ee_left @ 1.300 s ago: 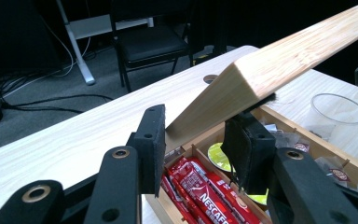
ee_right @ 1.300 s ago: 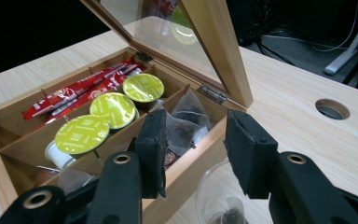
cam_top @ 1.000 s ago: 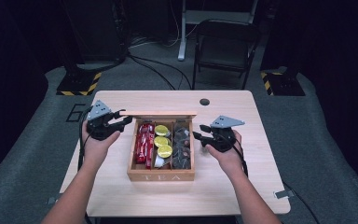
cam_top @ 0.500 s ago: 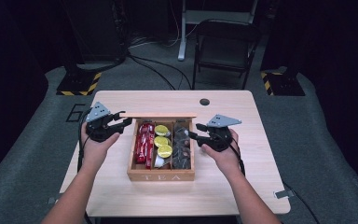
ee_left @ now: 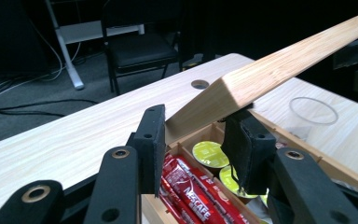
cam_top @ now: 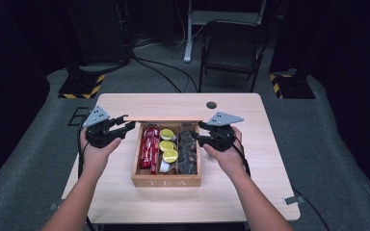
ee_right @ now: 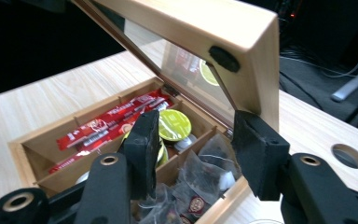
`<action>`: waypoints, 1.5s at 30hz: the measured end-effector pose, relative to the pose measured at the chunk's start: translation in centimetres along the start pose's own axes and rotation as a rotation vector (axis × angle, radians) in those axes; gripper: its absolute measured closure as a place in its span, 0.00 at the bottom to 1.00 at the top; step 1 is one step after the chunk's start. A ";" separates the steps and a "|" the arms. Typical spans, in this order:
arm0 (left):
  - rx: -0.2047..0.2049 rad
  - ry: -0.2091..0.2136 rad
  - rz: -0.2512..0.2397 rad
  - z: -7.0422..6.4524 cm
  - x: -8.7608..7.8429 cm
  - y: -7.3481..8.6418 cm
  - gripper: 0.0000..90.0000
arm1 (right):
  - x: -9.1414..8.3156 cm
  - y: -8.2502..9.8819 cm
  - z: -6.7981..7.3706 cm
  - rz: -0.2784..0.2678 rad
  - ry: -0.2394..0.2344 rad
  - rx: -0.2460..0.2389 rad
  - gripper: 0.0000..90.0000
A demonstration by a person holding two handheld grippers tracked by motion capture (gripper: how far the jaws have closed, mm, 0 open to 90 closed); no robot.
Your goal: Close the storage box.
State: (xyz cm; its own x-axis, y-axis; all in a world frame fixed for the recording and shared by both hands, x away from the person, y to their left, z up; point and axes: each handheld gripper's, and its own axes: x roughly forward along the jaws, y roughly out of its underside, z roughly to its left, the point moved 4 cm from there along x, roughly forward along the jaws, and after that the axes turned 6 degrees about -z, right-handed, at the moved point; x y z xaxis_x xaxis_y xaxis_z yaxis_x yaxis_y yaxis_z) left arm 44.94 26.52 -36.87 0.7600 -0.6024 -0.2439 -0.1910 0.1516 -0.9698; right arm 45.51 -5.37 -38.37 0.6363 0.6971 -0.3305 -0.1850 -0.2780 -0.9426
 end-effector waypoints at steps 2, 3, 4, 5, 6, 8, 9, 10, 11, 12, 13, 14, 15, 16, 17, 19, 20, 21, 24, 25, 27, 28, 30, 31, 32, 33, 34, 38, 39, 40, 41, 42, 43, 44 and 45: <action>0.011 -0.001 0.008 -0.1 -0.2 0.0 0.66 | -0.2 0.1 0.2 0.002 0.009 0.002 0.57; 0.011 0.000 0.008 -0.2 -0.2 0.0 0.66 | -0.3 0.2 0.2 0.002 0.021 0.009 0.58; 0.014 -0.001 0.009 -0.3 -0.3 0.0 0.66 | -0.4 0.3 0.1 0.000 0.025 0.012 0.58; 0.017 -0.001 0.011 -0.4 -0.4 0.0 0.66 | -0.6 0.4 0.1 0.005 0.031 0.029 0.58; 0.022 0.000 0.018 -0.4 -0.4 0.0 0.66 | -0.7 0.5 -0.1 -0.006 0.035 0.028 0.58; 0.024 -0.001 0.017 -0.5 -0.6 0.1 0.66 | -1.0 0.5 -0.3 -0.010 0.039 0.054 0.58; 0.023 -0.001 0.017 -0.6 -0.6 0.1 0.66 | -1.1 0.5 -0.4 -0.014 0.038 0.057 0.57; 0.024 0.003 0.021 -0.6 -0.7 0.2 0.66 | -1.2 0.4 -0.4 -0.021 0.037 0.062 0.56; 0.022 0.002 0.018 -0.6 -0.7 0.2 0.66 | -1.3 0.3 -0.5 -0.025 0.039 0.053 0.55; 0.025 0.003 0.018 -0.7 -0.8 0.3 0.66 | -1.4 0.2 -0.5 -0.024 0.044 0.054 0.54; 0.025 0.005 0.020 -0.8 -0.8 0.4 0.66 | -1.4 0.1 -0.5 -0.025 0.050 0.045 0.54; 0.025 0.003 0.021 -0.8 -0.9 0.5 0.66 | -1.5 0.0 -0.4 -0.023 0.048 0.044 0.54; 0.025 0.003 0.021 -0.8 -0.9 0.5 0.66 | -1.5 -0.1 -0.4 -0.023 0.046 0.032 0.54; 0.033 0.006 0.032 -1.0 -1.1 0.7 0.66 | -1.5 -0.1 -0.3 -0.019 0.047 0.030 0.54; 0.032 0.007 0.031 -1.1 -1.1 0.9 0.66 | -1.6 -0.2 -0.2 -0.018 0.044 0.029 0.55; 0.036 0.014 0.032 -1.2 -1.3 1.2 0.65 | -1.6 -0.2 -0.1 -0.020 0.042 0.014 0.55; 0.034 0.019 0.037 -1.3 -1.4 1.5 0.65 | -1.7 -0.1 0.0 -0.018 0.037 0.026 0.55; 0.037 0.023 0.041 -1.4 -1.5 1.7 0.65 | -1.7 0.0 0.2 -0.016 0.029 0.037 0.55; 0.041 0.028 0.050 -1.8 -1.9 2.4 0.65 | -1.8 0.4 0.4 -0.017 0.006 0.034 0.55; 0.042 0.030 0.052 -1.9 -2.0 2.6 0.65 | -1.9 0.6 0.6 -0.014 0.003 0.044 0.55; 0.040 0.036 0.057 -2.1 -2.2 3.1 0.65 | -2.0 1.0 0.9 -0.008 -0.002 0.019 0.55; 0.041 0.036 0.058 -2.2 -2.3 3.3 0.65 | -2.1 1.2 1.0 -0.004 -0.001 0.018 0.55; 0.042 0.038 0.063 -2.3 -2.4 3.7 0.65 | -2.3 1.7 1.2 -0.004 -0.005 0.006 0.56; 0.037 0.034 0.055 -2.4 -2.4 3.9 0.65 | -2.4 1.9 1.4 -0.002 -0.006 0.006 0.56; 0.035 0.037 0.061 -2.5 -2.5 4.1 0.65 | -2.5 2.0 1.5 -0.010 -0.012 -0.009 0.56; 0.038 0.029 0.056 -2.6 -2.6 4.3 0.65 | -2.7 2.2 1.7 -0.015 -0.011 -0.010 0.56; 0.039 0.031 0.059 -2.7 -2.6 4.5 0.65 | -2.8 2.3 1.8 -0.024 -0.017 -0.016 0.56; 0.047 0.030 0.061 -2.9 -2.8 5.1 0.65 | -3.3 2.9 2.5 -0.050 -0.017 -0.024 0.56; 0.046 0.029 0.062 -3.0 -2.8 5.2 0.65 | -3.4 3.1 2.6 -0.053 -0.012 -0.027 0.57; 0.050 0.027 0.066 -3.1 -2.9 5.4 0.65 | -3.5 3.2 2.7 -0.057 -0.012 -0.037 0.57; 0.056 0.023 0.071 -3.2 -2.9 5.6 0.65 | -3.6 3.4 2.8 -0.055 -0.017 -0.045 0.58; 0.058 0.021 0.071 -3.3 -2.9 5.7 0.65 | -3.7 3.6 2.9 -0.049 -0.017 -0.045 0.58; 0.059 0.024 0.081 -3.3 -3.1 5.8 0.65 | -3.6 3.7 2.9 -0.047 -0.015 -0.046 0.58; 0.059 0.025 0.086 -3.4 -3.1 6.0 0.65 | -3.7 3.9 3.0 -0.045 -0.019 -0.045 0.58; 0.057 0.026 0.085 -3.5 -3.2 6.2 0.65 | -3.7 4.1 3.0 -0.037 -0.019 -0.039 0.59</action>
State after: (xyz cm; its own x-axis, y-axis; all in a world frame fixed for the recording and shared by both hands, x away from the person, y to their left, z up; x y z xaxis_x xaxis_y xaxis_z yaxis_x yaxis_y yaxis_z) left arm 39.14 26.63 -42.08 0.7259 -0.6058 -0.3256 -0.2174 0.2471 -0.9443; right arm 40.09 -7.11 -41.17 0.6278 0.7197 -0.2965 -0.1317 -0.2772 -0.9517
